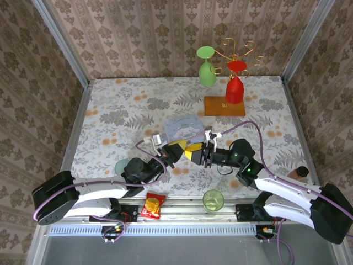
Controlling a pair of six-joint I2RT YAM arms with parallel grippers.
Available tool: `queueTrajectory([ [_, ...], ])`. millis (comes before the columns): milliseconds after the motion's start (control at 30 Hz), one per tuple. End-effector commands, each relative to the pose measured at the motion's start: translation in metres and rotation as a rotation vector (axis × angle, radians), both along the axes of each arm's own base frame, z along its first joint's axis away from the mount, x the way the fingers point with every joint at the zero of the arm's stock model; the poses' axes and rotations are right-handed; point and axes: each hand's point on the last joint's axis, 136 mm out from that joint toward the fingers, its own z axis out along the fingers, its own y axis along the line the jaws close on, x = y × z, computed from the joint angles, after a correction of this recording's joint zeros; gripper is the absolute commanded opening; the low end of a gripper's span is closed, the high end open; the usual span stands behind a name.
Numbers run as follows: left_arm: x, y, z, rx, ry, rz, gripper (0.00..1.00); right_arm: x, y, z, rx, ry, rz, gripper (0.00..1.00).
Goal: Unlock a padlock with a key
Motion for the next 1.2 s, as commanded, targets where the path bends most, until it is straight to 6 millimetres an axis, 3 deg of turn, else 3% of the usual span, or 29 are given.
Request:
queueTrajectory([
  [0, -0.009, 0.000, 0.025, -0.085, -0.029, -0.033, 0.00, -0.003, 0.004, 0.015, 0.031, -0.042, 0.016, 0.28],
  [200, -0.010, 0.008, 0.028, -0.099, -0.031, -0.016, 0.00, 0.003, -0.004, 0.011, 0.019, -0.053, -0.044, 0.29],
  [333, -0.012, 0.009, 0.034, -0.110, -0.047, -0.023, 0.00, 0.006, -0.002, 0.010, 0.012, -0.046, -0.048, 0.37],
  [500, -0.012, 0.012, 0.033, -0.119, -0.036, -0.018, 0.00, 0.009, -0.003, 0.013, 0.014, -0.054, -0.062, 0.45],
  [800, -0.010, 0.006, 0.026, -0.104, -0.011, -0.026, 0.00, 0.003, 0.000, 0.026, 0.049, -0.084, -0.029, 0.50],
  [1167, -0.009, 0.005, 0.023, -0.099, -0.004, -0.029, 0.00, 0.004, 0.004, 0.030, 0.066, -0.104, -0.021, 0.31],
])
